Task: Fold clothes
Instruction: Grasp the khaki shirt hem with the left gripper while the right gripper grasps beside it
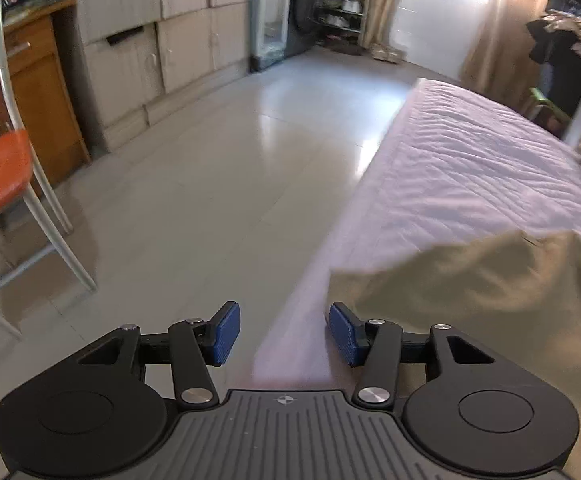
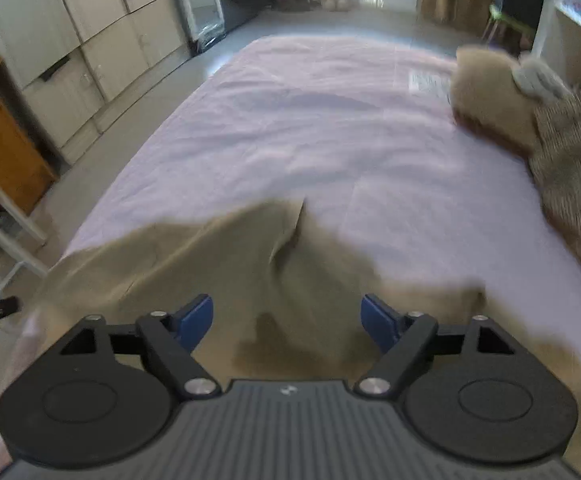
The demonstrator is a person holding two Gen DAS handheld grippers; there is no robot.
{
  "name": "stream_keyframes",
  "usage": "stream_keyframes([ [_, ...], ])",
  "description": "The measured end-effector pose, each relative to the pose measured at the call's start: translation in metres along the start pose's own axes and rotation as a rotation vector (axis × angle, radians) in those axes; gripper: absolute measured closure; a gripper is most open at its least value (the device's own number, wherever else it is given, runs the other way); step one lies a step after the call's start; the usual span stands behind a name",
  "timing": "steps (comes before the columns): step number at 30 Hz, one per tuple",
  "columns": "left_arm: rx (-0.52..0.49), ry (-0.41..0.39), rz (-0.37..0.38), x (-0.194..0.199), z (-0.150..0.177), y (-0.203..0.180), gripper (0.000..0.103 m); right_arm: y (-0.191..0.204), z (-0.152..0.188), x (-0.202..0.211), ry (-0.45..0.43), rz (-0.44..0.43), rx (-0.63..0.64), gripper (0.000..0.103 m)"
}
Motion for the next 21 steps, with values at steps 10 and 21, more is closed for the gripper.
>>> stream_keyframes([
  [10,-0.137,0.280,0.223,0.111,0.212,-0.031,0.049,0.083,0.230,0.077,0.318,-0.095,0.256,0.018],
  [21,-0.311,0.225,0.139,0.170,0.301,-0.028,0.041,-0.081,0.400,0.149,0.372,0.179,-0.097,0.008],
])
Point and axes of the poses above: each gripper's, at about its wrist camera, not at the fingertips, and x roughly against the way its jaws point, y to its left, z to its underside, the point moved 7 cm from there along -x, roughly the way its jaws point, and after that the axes turned 4 degrees about y, right-handed, at the moved point
